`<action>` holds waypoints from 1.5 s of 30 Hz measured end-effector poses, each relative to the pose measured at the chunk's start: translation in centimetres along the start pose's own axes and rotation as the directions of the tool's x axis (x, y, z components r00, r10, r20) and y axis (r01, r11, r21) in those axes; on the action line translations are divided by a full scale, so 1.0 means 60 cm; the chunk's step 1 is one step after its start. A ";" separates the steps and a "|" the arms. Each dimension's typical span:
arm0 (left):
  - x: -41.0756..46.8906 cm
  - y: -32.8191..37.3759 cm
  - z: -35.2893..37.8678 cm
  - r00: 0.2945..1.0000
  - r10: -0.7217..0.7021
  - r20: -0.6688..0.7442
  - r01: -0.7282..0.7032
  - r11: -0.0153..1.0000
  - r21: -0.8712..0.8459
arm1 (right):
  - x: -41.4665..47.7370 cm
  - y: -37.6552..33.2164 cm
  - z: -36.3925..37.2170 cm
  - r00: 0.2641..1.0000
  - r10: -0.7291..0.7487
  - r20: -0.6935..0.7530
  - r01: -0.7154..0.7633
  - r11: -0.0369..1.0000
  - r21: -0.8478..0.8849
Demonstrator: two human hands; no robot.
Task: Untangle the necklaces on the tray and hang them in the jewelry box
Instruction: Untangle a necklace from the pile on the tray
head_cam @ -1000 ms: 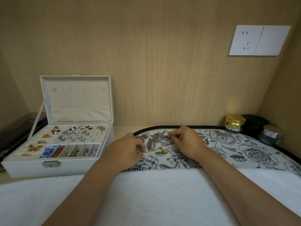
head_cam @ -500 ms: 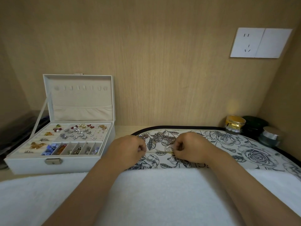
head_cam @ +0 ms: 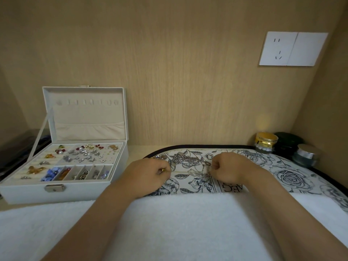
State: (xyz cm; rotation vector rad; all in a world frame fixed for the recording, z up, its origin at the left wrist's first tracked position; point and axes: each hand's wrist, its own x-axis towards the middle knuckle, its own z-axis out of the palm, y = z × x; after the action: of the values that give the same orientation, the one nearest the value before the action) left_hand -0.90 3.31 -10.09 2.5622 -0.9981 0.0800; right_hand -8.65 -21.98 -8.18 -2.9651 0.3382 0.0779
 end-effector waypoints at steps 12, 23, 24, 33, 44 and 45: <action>0.017 0.042 0.035 0.978 0.169 -0.120 -0.175 0.984 -0.034 | 0.008 0.005 0.008 0.986 -0.165 -0.033 0.164 0.905 0.392; 0.076 0.062 0.076 0.992 0.123 -0.011 -0.123 0.979 -0.160 | 0.013 0.027 0.004 0.978 -0.208 -0.006 0.186 0.860 0.476; 0.079 0.064 0.071 0.993 0.118 -0.005 -0.117 0.973 -0.201 | 0.013 0.029 0.004 0.978 -0.208 -0.011 0.183 0.833 0.522; 0.112 0.066 0.085 0.969 0.248 -0.021 -0.247 0.946 -0.210 | 0.028 0.038 0.016 0.978 -0.202 -0.052 0.160 0.567 0.808; 0.105 0.063 0.062 0.994 -0.062 -0.092 -0.014 0.753 -0.657 | 0.032 0.023 0.015 0.975 -0.209 -0.074 0.145 0.344 0.928; 0.104 0.065 0.058 0.994 -0.085 -0.066 0.011 0.686 -0.728 | 0.033 0.020 0.017 0.974 -0.219 -0.058 0.122 0.290 0.949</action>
State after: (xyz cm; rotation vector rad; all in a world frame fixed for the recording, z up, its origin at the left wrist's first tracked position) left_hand 0.87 -4.64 -10.79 1.8150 -0.7187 -0.1810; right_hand -7.05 -23.42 -9.48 -1.7244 -0.0059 -0.0288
